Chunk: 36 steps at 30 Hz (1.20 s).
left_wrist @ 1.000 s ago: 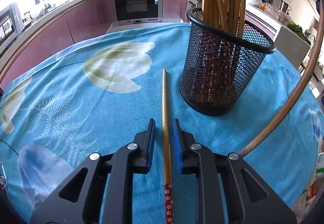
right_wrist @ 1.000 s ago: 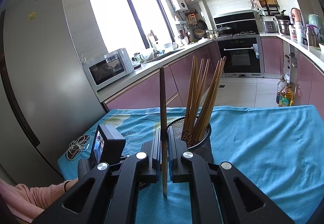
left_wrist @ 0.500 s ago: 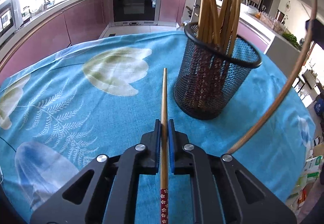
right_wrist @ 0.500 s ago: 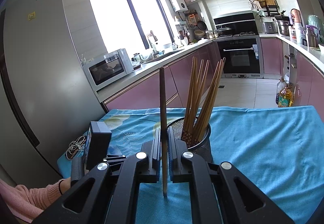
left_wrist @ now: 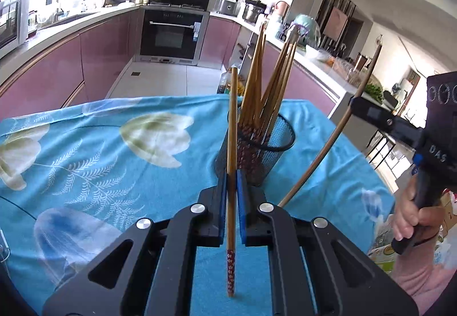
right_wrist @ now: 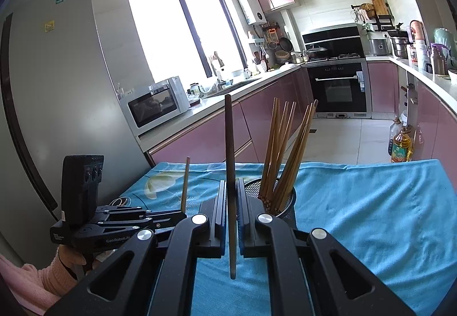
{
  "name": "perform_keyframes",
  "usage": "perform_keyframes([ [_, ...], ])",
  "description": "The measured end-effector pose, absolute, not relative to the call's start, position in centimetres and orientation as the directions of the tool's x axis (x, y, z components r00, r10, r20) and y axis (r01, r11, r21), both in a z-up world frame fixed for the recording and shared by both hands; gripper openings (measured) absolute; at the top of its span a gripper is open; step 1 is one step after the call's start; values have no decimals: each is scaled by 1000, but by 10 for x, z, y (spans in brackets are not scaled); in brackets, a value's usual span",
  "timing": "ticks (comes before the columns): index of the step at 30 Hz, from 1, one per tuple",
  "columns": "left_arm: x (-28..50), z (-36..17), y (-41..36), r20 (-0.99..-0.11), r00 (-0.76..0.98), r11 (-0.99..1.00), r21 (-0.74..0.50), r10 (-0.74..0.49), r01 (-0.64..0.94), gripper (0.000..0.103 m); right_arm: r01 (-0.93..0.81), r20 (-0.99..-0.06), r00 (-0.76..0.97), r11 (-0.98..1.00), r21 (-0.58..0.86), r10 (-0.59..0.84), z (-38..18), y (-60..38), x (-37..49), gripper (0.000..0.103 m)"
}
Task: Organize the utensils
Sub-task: 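Lower both chopsticks tip-first into the mesh cup with both grippers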
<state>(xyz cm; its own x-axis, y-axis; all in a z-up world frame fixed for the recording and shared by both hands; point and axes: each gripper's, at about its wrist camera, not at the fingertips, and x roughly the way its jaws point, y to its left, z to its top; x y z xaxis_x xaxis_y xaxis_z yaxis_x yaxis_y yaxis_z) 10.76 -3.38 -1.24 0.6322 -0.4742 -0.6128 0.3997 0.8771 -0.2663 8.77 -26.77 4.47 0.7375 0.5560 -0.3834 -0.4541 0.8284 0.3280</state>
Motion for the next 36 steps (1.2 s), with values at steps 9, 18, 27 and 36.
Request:
perform_keyframes([
  [9,94,21,-30,-541,659,852,-301,-522,428,8,-459,-362,753,833,309,549,59,-271,86,6],
  [18,95,44,-29,-489,686,843,-315,-539,437,8,-468,-347,760,833,294,549,70,-271,89,6],
  [27,99,70,-34,-454,703,837,-300,-547,457,8,-483,-328,766,832,273,552,89,-271,94,6],
  [36,104,91,-42,-430,719,838,-282,-546,468,8,-493,-313,770,830,260,556,107,-273,103,6],
])
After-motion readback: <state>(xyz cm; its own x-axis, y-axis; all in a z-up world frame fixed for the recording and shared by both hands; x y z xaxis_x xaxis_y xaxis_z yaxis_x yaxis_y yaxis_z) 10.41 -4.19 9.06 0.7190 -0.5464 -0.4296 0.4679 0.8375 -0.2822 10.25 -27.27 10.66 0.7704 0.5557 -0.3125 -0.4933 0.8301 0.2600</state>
